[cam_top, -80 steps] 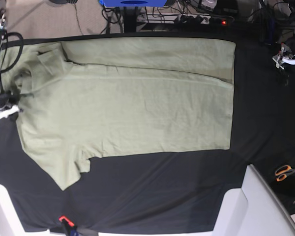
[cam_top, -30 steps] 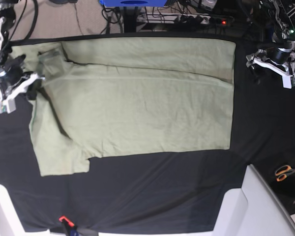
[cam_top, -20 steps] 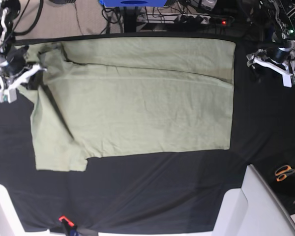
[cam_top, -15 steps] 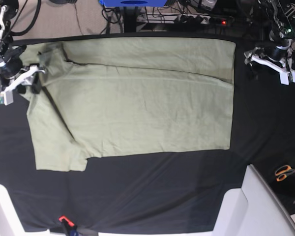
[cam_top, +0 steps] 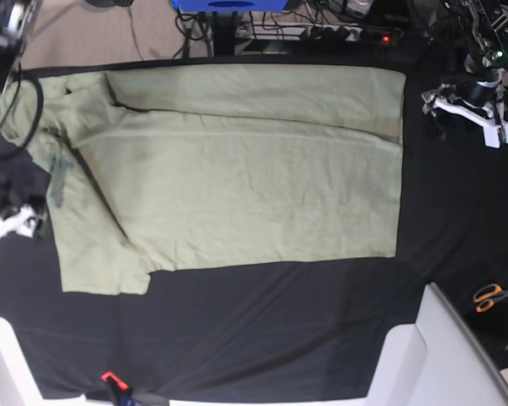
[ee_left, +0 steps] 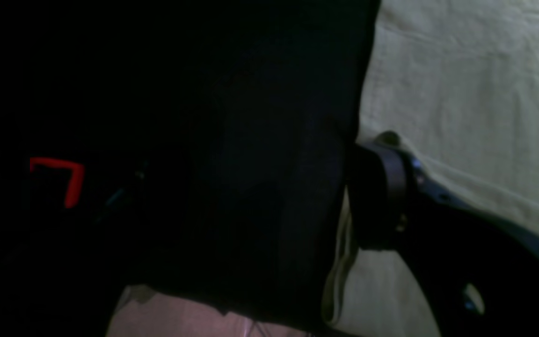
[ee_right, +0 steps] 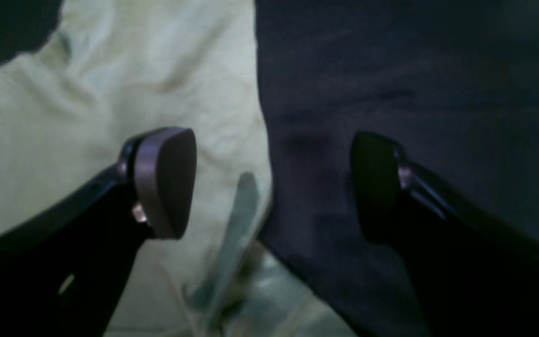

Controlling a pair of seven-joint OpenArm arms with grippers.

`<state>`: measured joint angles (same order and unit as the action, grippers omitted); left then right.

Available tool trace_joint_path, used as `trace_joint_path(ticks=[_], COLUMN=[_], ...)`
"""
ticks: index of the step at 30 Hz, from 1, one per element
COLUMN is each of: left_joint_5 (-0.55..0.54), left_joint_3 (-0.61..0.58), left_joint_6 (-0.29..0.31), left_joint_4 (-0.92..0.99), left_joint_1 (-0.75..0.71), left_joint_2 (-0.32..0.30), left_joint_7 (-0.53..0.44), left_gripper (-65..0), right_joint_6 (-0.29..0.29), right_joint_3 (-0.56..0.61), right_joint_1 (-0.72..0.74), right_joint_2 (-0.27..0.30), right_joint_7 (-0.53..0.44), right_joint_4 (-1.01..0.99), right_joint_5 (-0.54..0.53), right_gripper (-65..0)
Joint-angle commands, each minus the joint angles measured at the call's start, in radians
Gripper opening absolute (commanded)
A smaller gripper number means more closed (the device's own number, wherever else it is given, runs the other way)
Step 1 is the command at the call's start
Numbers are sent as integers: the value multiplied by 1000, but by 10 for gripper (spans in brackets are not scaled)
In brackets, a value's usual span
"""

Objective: Fold the T-shirt properly

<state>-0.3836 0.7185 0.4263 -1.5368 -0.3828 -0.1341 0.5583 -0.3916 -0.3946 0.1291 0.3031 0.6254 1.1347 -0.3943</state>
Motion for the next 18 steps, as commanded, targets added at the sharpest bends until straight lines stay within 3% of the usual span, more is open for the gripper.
trace_joint_path(ticks=[1, 4, 10, 18], left_joint_5=[-8, -8, -8, -8], left_joint_3=[6, 6, 6, 6], left_joint_6=[6, 6, 6, 6], left_joint_4=[-15, -12, -14, -12], left_joint_1=[-2, -2, 2, 5], left_joint_2=[-11, -11, -12, -14], left_joint_7=[-22, -22, -22, -22], left_gripper=[-155, -155, -155, -155], right_joint_6=[3, 1, 1, 0], right_joint_3=[-5, -5, -2, -2], right_joint_1=[53, 160, 234, 231], right_joint_2=[34, 49, 49, 20], right_joint_7=[-17, -29, -123, -121], right_joint_4=[-49, -232, -457, -500], right_joint_5=[-12, -12, -12, -12], right_gripper=[-165, -165, -165, -168])
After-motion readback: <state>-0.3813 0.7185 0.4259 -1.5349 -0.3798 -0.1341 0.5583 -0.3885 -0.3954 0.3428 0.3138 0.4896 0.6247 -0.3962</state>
